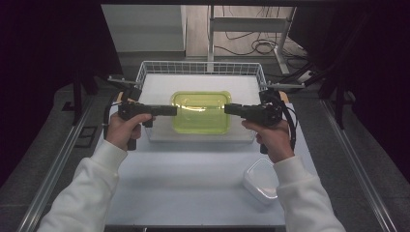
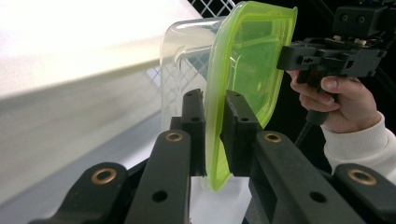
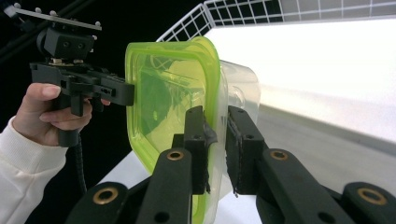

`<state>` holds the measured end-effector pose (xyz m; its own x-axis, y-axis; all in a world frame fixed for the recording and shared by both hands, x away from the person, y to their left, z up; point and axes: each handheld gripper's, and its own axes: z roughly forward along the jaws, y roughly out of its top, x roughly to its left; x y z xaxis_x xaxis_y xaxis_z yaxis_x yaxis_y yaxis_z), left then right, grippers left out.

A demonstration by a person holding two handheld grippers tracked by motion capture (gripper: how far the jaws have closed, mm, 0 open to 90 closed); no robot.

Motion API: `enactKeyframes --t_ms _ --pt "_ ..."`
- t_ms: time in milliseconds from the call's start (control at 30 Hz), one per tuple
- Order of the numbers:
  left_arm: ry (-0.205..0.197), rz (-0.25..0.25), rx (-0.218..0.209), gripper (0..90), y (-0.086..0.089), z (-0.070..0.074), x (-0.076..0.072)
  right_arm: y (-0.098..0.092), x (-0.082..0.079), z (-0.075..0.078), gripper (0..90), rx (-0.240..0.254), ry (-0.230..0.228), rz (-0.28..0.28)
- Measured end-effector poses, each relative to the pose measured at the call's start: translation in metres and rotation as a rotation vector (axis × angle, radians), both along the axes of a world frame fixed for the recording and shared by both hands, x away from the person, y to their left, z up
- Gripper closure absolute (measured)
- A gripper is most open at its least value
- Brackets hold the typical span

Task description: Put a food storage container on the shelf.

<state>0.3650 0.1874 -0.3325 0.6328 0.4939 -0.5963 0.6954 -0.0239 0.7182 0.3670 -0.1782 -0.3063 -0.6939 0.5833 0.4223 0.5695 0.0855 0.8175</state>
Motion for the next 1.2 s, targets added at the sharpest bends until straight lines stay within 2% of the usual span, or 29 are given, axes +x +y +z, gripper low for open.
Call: enactKeyframes --t_ms 267,567,600,733,833,967,1167,1200 --pt "0.003 0.000 0.016 80.6 -0.005 0.014 0.019 -0.006 0.020 0.005 78.8 0.028 -0.003 0.004" --pt "0.008 0.005 0.029 80.6 -0.008 0.023 0.043 -0.008 0.042 0.012 79.2 0.029 0.007 -0.011" --pt "0.008 0.005 0.029 80.6 -0.008 0.023 0.043 -0.008 0.042 0.012 79.2 0.029 0.007 -0.011" --pt "0.024 0.009 0.035 80.7 -0.008 0.022 0.060 -0.007 0.057 0.012 79.3 0.027 0.020 -0.023" --pt "0.030 0.011 0.035 80.8 -0.008 0.021 0.067 -0.007 0.065 0.011 79.3 0.032 0.028 -0.027" --pt "0.054 0.023 0.043 80.9 -0.007 0.015 0.081 -0.005 0.079 0.003 79.6 0.032 0.052 -0.044" --pt "0.072 0.036 0.043 80.9 -0.005 0.009 0.089 -0.001 0.092 -0.004 79.7 0.034 0.080 -0.055" --pt "0.074 0.039 0.028 80.9 -0.005 0.008 0.091 -0.001 0.093 -0.005 79.7 0.039 0.084 -0.057"
